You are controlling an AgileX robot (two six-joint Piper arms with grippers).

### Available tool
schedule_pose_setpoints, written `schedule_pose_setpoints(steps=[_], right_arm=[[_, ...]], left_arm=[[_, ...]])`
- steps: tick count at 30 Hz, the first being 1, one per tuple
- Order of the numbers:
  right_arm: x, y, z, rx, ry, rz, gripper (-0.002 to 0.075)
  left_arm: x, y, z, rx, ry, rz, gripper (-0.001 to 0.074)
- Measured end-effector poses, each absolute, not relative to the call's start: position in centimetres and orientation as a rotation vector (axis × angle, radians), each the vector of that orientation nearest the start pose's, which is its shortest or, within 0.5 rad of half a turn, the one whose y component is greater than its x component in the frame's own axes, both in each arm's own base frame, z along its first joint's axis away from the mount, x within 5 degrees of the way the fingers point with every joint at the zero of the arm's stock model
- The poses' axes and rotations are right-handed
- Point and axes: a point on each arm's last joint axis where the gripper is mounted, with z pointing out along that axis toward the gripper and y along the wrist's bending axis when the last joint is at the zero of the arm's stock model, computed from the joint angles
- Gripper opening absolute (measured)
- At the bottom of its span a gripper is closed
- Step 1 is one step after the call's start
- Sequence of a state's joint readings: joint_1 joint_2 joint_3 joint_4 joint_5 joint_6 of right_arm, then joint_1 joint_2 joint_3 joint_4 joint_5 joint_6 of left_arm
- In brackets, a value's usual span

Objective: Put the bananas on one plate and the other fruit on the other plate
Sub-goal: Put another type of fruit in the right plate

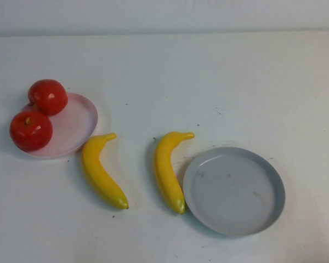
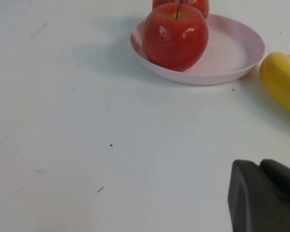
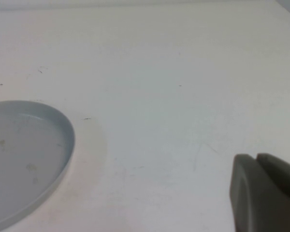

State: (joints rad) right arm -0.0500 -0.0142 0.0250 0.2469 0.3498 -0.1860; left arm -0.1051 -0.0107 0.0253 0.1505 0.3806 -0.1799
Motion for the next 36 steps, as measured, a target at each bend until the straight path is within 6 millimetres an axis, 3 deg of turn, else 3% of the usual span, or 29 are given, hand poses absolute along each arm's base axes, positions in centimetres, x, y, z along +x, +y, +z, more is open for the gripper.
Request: schedule_pose_setpoints(steps=[13, 26, 29, 36], right_arm=[[5.4, 0.5, 17.8, 0.054, 1.805, 0.099, -0.0018], [5.6, 0.7, 19.8, 0.501, 1.532, 0.577, -0.0018], [5.5, 1.5, 19.9, 0.487, 1.590, 0.675, -0.0018], [5.8, 3.4, 24.2, 0.329, 1.838, 0.779, -0.0018]], left_arm=[[5.3, 0.0, 17.1, 0.023, 1.875, -0.048, 0.0000], [5.3, 0.0, 17.1, 0.023, 1.875, -0.048, 0.0000], [5.3, 0.0, 17.1, 0.023, 1.875, -0.048, 0.0000], [5.3, 0.0, 17.1, 0.023, 1.875, -0.048, 0.0000]])
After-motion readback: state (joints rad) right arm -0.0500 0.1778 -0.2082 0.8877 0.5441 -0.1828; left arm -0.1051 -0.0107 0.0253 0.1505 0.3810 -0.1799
